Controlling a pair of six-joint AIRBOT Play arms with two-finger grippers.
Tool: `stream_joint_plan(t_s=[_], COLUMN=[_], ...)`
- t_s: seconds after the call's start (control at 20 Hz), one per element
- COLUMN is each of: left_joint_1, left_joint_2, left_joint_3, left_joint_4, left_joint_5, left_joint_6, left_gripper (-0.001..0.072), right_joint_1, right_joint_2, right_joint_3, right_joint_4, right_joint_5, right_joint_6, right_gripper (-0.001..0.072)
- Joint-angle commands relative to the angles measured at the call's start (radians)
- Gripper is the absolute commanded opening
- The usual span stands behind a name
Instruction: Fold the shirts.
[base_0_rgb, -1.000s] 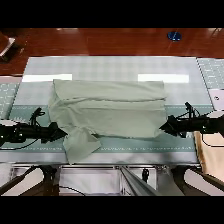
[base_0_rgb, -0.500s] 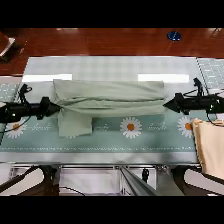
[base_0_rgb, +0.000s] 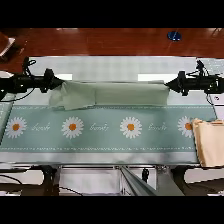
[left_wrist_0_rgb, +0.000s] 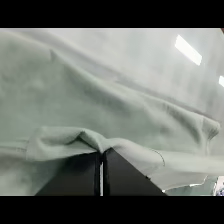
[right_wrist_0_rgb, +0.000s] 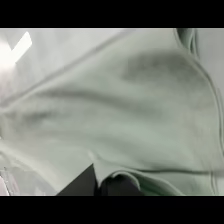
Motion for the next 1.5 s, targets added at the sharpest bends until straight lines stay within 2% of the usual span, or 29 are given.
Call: stream_joint_plan(t_s=[0.0, 0.2, 0.25, 0.3, 0.35, 0.45, 0.55, 0.65, 0.75, 0.85, 0.9, 1.0, 1.3, 1.45], left_joint_1=[-0.025, -0.046, -0.052, -0.059, -0.059, -0.016, 0.058, 0.129, 0.171, 0.166, 0.149, 0.103, -0.039, -0.092], left_joint_2=[-0.128, -0.196, -0.203, -0.205, -0.204, -0.199, -0.163, -0.076, 0.060, 0.217, 0.293, 0.398, 0.442, 0.434], left_joint_3=[0.115, 0.185, 0.193, 0.196, 0.204, 0.260, 0.294, 0.260, 0.135, -0.046, -0.137, -0.269, -0.333, -0.333], left_joint_4=[-0.002, -0.002, -0.002, -0.002, 0.000, 0.059, 0.234, 0.423, 0.458, 0.431, 0.420, 0.409, 0.376, 0.327], left_joint_5=[0.016, 0.023, 0.023, 0.021, 0.000, -0.108, -0.235, -0.282, -0.167, 0.035, 0.127, 0.227, 0.239, 0.269], left_joint_6=[-0.018, -0.014, -0.014, -0.016, -0.017, -0.043, -0.142, -0.185, -0.175, -0.172, -0.172, -0.172, -0.172, -0.172], left_gripper=[0.0019, 0.0020, 0.0062, 0.0313, 0.0504, 0.0509, 0.0509, 0.0509, 0.0509, 0.0509, 0.0509, 0.0509, 0.0509, 0.0509], right_joint_1=[0.000, 0.000, 0.000, 0.000, -0.001, -0.027, -0.086, -0.148, -0.171, -0.150, -0.129, -0.083, 0.018, 0.070], right_joint_2=[-0.095, -0.137, -0.141, -0.142, -0.140, -0.135, -0.127, -0.100, -0.088, -0.095, -0.104, -0.132, -0.221, -0.237], right_joint_3=[0.079, 0.079, 0.079, 0.079, 0.080, 0.119, 0.185, 0.200, 0.200, 0.197, 0.196, 0.196, 0.196, 0.196], right_joint_4=[0.050, 0.066, 0.066, 0.068, 0.079, 0.069, 0.035, -0.029, -0.168, -0.304, -0.342, -0.334, -0.296, -0.197], right_joint_5=[-0.009, -0.038, -0.042, -0.050, -0.043, 0.005, 0.092, 0.115, 0.114, 0.106, 0.103, 0.097, 0.075, 0.076], right_joint_6=[0.004, 0.002, -0.001, -0.001, -0.011, -0.013, 0.002, 0.022, 0.065, 0.116, 0.130, 0.130, 0.131, 0.108], right_gripper=[0.0026, 0.0027, 0.0073, 0.0280, 0.0408, 0.0409, 0.0409, 0.0409, 0.0409, 0.0409, 0.0412, 0.0414, 0.0417, 0.0416])
